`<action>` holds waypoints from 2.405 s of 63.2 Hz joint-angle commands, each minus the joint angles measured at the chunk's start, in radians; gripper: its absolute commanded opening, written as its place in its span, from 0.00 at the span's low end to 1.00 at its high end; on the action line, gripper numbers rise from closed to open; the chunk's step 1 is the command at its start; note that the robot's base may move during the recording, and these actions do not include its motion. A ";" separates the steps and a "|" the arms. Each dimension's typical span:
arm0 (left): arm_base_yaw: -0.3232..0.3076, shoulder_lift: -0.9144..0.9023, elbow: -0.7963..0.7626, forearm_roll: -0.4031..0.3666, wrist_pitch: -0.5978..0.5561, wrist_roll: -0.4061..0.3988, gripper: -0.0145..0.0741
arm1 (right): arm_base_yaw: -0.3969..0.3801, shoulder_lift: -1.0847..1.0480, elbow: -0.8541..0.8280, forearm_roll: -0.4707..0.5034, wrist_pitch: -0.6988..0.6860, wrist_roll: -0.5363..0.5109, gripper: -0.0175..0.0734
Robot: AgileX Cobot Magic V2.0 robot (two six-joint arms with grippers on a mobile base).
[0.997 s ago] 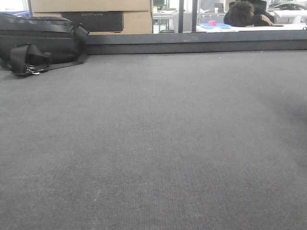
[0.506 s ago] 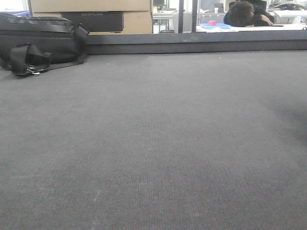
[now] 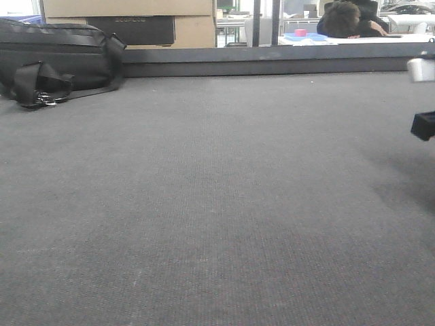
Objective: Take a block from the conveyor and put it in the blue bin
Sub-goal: 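Close left gripper on green block and right gripper on blue block, then lift both held blocks up off the belt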
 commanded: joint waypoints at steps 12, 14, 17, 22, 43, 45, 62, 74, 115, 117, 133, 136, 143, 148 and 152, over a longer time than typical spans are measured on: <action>-0.003 0.137 -0.093 -0.001 0.136 -0.029 0.04 | -0.003 -0.024 -0.039 -0.006 0.072 -0.008 0.02; -0.003 0.154 -0.104 0.001 0.140 -0.022 0.04 | -0.003 -0.039 -0.049 -0.006 0.082 -0.008 0.02; -0.003 0.201 -0.129 0.001 0.152 0.007 0.04 | -0.003 -0.066 -0.062 -0.006 0.094 -0.008 0.01; -0.003 0.268 -0.168 -0.001 0.174 0.070 0.04 | -0.003 -0.106 -0.075 -0.006 0.106 -0.008 0.01; -0.001 0.464 -0.206 0.055 0.171 0.186 0.07 | -0.003 -0.201 -0.077 -0.006 0.104 -0.008 0.01; -0.001 0.468 -0.206 0.055 0.165 0.186 0.12 | -0.003 -0.201 -0.077 -0.006 0.104 -0.008 0.01; -0.001 0.468 -0.188 0.149 0.145 0.038 0.60 | -0.003 -0.201 -0.077 0.020 0.085 -0.008 0.01; 0.024 0.468 -0.115 0.180 0.071 -0.015 0.64 | -0.003 -0.201 -0.077 0.030 0.069 -0.008 0.01; 0.037 0.606 -0.079 0.155 0.025 0.067 0.30 | -0.003 -0.183 -0.076 0.064 0.050 -0.008 0.01; 0.037 0.606 -0.079 0.155 0.027 0.067 0.23 | -0.003 -0.188 -0.076 0.064 0.046 -0.008 0.01; 0.017 0.465 -0.063 0.062 0.004 0.074 0.04 | -0.003 -0.319 -0.059 0.060 -0.113 -0.039 0.01; 0.005 0.396 -0.043 0.039 -0.054 0.074 0.04 | -0.003 -0.361 -0.041 0.060 -0.181 -0.041 0.01; -0.024 0.246 0.019 0.015 -0.205 0.074 0.04 | -0.003 -0.446 0.015 0.060 -0.286 -0.041 0.01; -0.048 0.123 0.084 0.015 -0.337 0.074 0.04 | -0.003 -0.519 0.072 0.058 -0.346 -0.041 0.01; -0.060 0.034 0.135 0.015 -0.422 0.074 0.04 | -0.003 -0.579 0.132 0.058 -0.418 -0.041 0.01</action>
